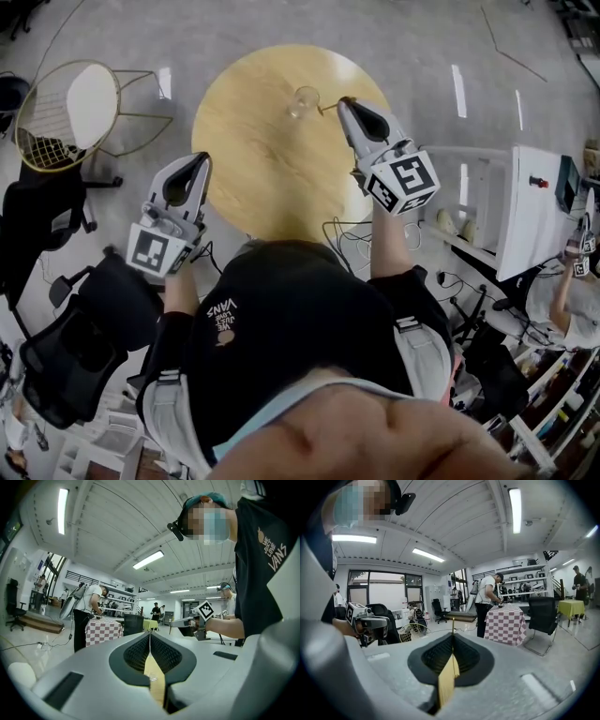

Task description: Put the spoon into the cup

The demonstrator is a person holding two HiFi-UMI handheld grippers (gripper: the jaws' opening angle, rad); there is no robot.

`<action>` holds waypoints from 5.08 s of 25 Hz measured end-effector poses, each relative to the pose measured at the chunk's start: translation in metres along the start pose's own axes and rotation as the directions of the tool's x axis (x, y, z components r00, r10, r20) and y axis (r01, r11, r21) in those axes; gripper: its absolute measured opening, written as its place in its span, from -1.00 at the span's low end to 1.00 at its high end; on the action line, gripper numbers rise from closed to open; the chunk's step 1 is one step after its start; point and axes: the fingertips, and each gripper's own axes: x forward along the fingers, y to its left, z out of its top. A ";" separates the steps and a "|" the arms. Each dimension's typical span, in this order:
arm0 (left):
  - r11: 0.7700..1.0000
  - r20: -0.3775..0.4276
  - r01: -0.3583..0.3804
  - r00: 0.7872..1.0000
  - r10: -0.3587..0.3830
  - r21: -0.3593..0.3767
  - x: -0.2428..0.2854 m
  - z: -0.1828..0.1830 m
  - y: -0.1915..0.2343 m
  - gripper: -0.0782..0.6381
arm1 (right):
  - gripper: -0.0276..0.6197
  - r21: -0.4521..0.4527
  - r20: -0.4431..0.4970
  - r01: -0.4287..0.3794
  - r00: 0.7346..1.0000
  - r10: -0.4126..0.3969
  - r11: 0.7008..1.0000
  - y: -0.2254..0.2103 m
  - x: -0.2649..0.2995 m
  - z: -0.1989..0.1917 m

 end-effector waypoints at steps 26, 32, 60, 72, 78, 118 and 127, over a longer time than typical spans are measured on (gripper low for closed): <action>0.999 0.014 0.021 1.000 -0.022 0.029 0.016 -0.012 0.022 -0.79 | -0.91 0.046 -0.065 -0.022 0.998 0.025 0.999 -0.020 0.053 -0.039; 1.000 0.015 0.006 1.000 -0.007 0.021 0.014 -0.015 0.026 -0.79 | -0.91 0.032 -0.101 -0.029 0.994 0.032 0.999 -0.018 0.064 -0.055; 1.000 -0.034 -0.015 0.999 0.015 0.004 0.013 -0.032 0.035 -0.79 | -0.91 0.070 -0.190 -0.044 0.980 0.057 0.997 -0.016 0.094 -0.103; 1.000 -0.034 -0.025 0.999 0.025 -0.011 0.010 -0.037 0.038 -0.79 | -0.91 0.057 -0.236 -0.046 0.970 0.059 0.997 -0.015 0.105 -0.121; 1.000 -0.043 -0.028 0.999 0.028 -0.008 0.009 -0.038 0.036 -0.79 | -0.91 0.050 -0.259 -0.046 0.964 0.058 0.998 -0.015 0.107 -0.130; 0.999 -0.022 -0.031 0.999 0.031 0.015 -0.008 -0.027 0.033 -0.79 | -0.69 0.022 -0.277 -0.047 0.960 0.051 0.999 0.000 0.113 -0.133; 0.999 -0.033 -0.029 0.999 0.029 -0.017 -0.011 -0.022 0.026 -0.79 | -0.69 -0.002 -0.231 -0.022 0.973 0.021 1.000 -0.001 0.097 -0.111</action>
